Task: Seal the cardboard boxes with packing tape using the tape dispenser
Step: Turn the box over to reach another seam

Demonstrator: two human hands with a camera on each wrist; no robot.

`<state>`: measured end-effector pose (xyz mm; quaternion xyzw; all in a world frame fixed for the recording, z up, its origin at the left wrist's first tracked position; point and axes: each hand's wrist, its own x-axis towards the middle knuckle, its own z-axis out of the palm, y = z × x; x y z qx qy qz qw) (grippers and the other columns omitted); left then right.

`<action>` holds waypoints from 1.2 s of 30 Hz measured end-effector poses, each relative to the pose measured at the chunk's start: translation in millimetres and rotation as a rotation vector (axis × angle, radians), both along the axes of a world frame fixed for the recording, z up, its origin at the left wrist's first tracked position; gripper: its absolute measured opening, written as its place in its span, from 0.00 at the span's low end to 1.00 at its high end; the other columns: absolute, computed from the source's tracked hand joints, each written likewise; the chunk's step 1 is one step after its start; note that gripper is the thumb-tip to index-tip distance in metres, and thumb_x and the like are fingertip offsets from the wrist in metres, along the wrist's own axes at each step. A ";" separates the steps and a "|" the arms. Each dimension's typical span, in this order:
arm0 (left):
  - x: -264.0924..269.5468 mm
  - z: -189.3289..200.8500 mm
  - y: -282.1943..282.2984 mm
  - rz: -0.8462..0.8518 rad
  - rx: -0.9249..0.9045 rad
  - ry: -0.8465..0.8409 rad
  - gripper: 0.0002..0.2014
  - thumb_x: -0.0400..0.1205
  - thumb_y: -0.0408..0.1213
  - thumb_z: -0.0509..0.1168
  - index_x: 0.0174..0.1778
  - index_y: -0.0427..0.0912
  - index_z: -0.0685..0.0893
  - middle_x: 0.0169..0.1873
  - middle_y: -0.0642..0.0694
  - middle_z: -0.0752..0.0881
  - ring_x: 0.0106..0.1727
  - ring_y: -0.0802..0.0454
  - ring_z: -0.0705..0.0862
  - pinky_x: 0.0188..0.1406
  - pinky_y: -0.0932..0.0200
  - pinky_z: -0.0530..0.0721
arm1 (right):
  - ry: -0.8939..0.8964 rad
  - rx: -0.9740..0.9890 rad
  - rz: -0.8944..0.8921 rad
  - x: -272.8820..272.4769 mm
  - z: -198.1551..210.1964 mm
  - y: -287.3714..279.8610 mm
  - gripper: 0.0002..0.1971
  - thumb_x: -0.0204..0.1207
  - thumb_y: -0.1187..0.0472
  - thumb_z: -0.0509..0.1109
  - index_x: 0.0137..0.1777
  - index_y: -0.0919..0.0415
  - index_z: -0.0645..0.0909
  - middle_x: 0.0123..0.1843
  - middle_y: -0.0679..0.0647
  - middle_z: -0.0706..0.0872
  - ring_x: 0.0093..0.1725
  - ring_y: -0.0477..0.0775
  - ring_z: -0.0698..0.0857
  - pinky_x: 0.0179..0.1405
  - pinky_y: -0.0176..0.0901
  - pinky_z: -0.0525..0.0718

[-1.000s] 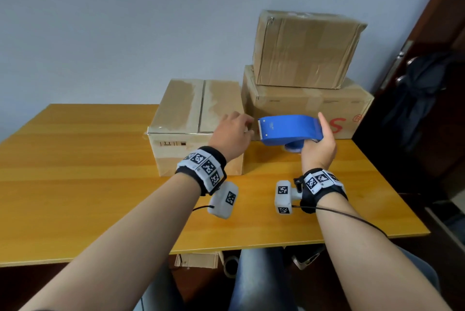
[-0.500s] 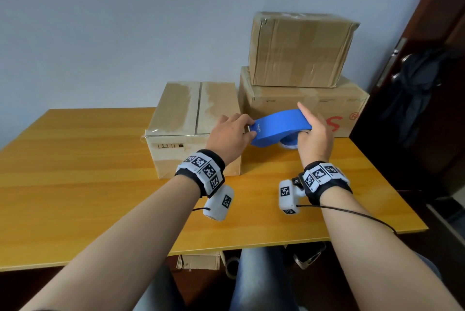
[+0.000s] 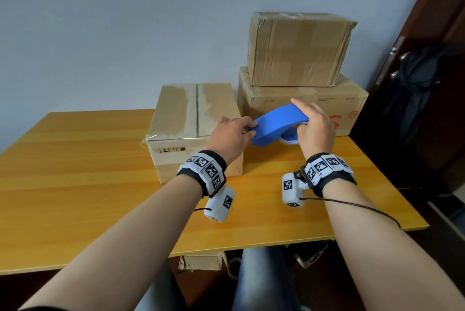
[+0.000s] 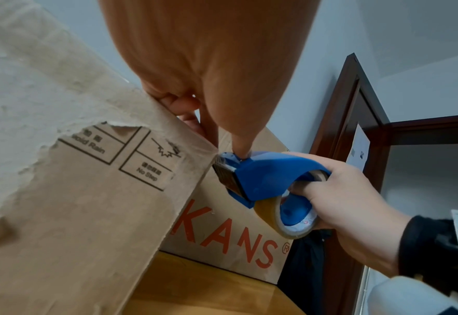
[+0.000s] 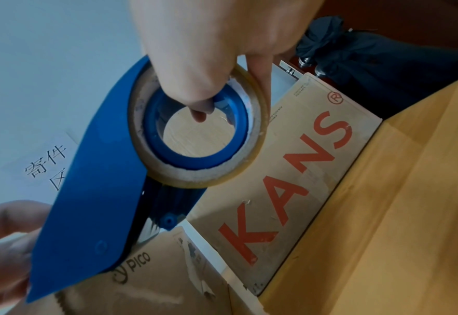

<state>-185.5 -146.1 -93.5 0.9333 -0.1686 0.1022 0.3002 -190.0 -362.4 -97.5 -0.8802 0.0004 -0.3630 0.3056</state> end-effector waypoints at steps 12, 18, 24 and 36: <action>-8.4 9.3 -3.0 0.013 0.018 0.048 0.16 0.87 0.49 0.63 0.71 0.57 0.82 0.60 0.50 0.86 0.68 0.44 0.71 0.58 0.54 0.74 | -0.015 0.079 0.008 1.1 -8.7 -4.7 0.39 0.67 0.82 0.60 0.72 0.48 0.84 0.55 0.49 0.84 0.51 0.54 0.80 0.43 0.54 0.85; -9.5 10.1 -4.6 0.035 0.019 0.036 0.16 0.86 0.50 0.63 0.70 0.58 0.81 0.59 0.50 0.86 0.68 0.46 0.72 0.56 0.54 0.75 | -0.033 0.066 0.018 3.1 -7.3 -6.0 0.39 0.65 0.82 0.59 0.72 0.49 0.84 0.58 0.49 0.85 0.53 0.54 0.81 0.45 0.53 0.85; -10.4 9.1 -7.4 0.043 0.066 0.017 0.16 0.86 0.52 0.63 0.70 0.59 0.81 0.58 0.52 0.85 0.67 0.45 0.72 0.50 0.55 0.73 | -0.041 0.068 0.020 3.0 -9.0 -8.2 0.40 0.65 0.83 0.59 0.72 0.49 0.84 0.56 0.50 0.85 0.50 0.55 0.81 0.41 0.55 0.85; -11.2 9.1 -9.3 0.064 0.117 0.020 0.16 0.85 0.55 0.63 0.69 0.63 0.80 0.61 0.55 0.84 0.68 0.46 0.72 0.52 0.53 0.75 | -0.024 0.023 -0.007 5.0 -4.7 -10.5 0.40 0.64 0.83 0.58 0.71 0.50 0.85 0.57 0.50 0.86 0.50 0.56 0.81 0.38 0.55 0.84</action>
